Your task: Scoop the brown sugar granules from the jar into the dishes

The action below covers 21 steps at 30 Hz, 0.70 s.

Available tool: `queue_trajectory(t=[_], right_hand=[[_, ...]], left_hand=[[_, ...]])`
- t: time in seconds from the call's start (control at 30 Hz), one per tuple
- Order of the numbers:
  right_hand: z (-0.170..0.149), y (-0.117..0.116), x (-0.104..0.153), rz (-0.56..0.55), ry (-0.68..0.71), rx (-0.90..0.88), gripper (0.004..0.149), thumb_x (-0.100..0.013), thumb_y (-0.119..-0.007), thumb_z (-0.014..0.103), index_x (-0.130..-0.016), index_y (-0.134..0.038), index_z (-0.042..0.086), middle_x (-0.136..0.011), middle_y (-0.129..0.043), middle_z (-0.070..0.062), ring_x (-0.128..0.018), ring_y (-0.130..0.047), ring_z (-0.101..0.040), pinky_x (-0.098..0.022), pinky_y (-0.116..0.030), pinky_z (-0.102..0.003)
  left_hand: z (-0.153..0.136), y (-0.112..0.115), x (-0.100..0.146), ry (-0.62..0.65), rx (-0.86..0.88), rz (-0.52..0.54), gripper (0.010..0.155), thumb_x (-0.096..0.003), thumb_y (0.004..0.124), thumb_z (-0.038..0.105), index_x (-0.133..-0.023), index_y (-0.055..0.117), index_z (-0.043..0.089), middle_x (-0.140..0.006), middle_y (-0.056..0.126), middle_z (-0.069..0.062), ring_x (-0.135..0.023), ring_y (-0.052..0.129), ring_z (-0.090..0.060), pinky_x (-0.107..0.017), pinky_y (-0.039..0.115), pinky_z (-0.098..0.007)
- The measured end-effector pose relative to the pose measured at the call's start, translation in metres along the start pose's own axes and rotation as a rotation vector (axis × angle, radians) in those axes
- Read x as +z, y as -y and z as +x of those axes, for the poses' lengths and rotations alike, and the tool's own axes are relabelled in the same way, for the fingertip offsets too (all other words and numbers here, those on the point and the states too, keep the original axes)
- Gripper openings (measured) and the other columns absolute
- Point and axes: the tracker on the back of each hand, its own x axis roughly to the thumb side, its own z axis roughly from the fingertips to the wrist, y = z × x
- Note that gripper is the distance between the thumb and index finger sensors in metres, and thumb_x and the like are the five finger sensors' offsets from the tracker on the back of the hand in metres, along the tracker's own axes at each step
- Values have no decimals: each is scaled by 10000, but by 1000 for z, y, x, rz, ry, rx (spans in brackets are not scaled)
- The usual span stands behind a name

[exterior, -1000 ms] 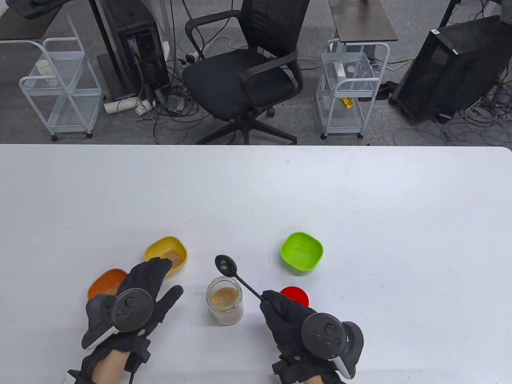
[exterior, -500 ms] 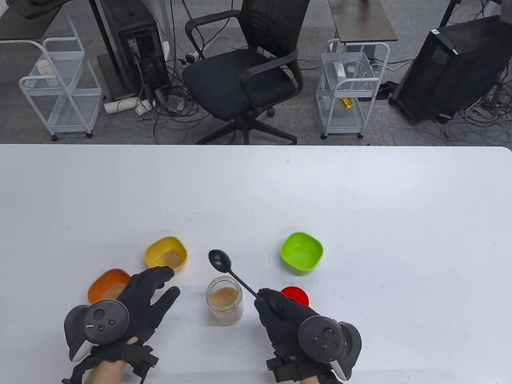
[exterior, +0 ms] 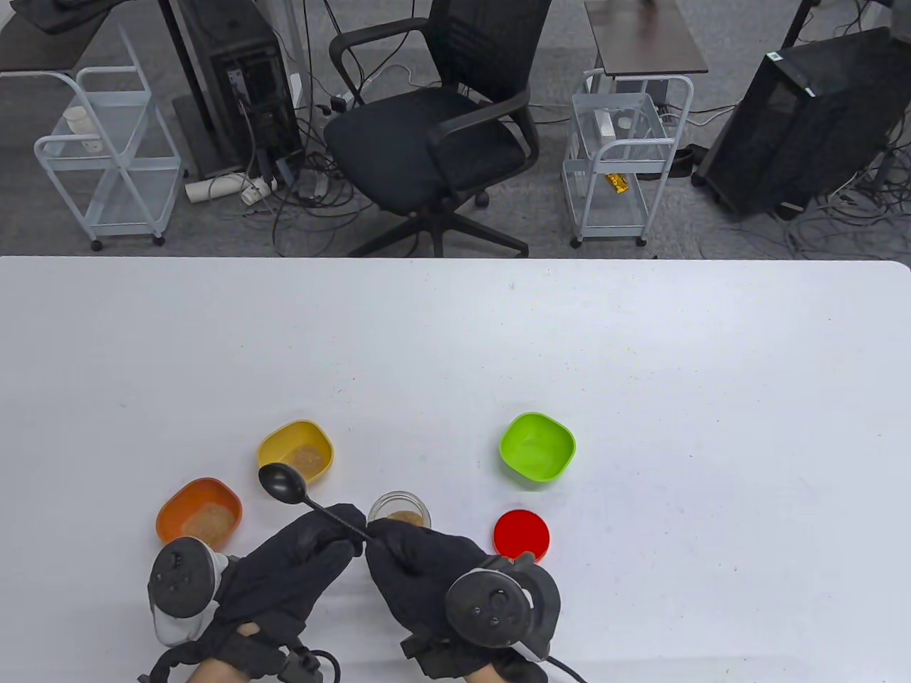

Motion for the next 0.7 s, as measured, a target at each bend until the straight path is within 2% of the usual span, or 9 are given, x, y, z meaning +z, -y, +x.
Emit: queue_trajectory(t=[0.23, 0.4, 0.57, 0.7], right_hand=[[6, -4, 5, -29, 21, 69, 450, -531, -760, 490, -730, -963, 141, -382, -1101, 126, -97, -1105, -22, -205, -1049, -305], [6, -9, 6, -10, 19, 88, 463, -534, -753, 494, -744, -959, 136, -415, -1113, 108, -137, -1135, -47, -241, -1054, -328], [-1, -4, 11, -12, 14, 117, 614, -533, -721, 590, -889, -872, 114, -619, -1100, 28, -365, -1171, -153, -402, -1009, -419], [-10, 3, 12, -24, -22, 98, 642, -536, -711, 600, -934, -829, 111, -685, -1075, 4, -436, -1157, -186, -455, -978, -454]], left_hand=[[-8, 5, 0, -61, 98, 26, 515, -591, 821, 486, -1008, 765, 188, -999, 850, -88, -861, 935, -326, -653, 809, -529], [-13, 4, 0, -80, 165, 34, 450, -599, 829, 455, -978, 795, 215, -1023, 811, -86, -891, 898, -333, -671, 784, -537], [-7, -8, 3, 14, 199, 112, 429, -647, 715, 428, -1036, 667, 253, -1089, 777, -105, -987, 857, -377, -710, 752, -576], [-6, -18, 5, 46, 188, 175, 431, -661, 642, 424, -1065, 575, 291, -1006, 873, -54, -936, 947, -328, -689, 799, -571]])
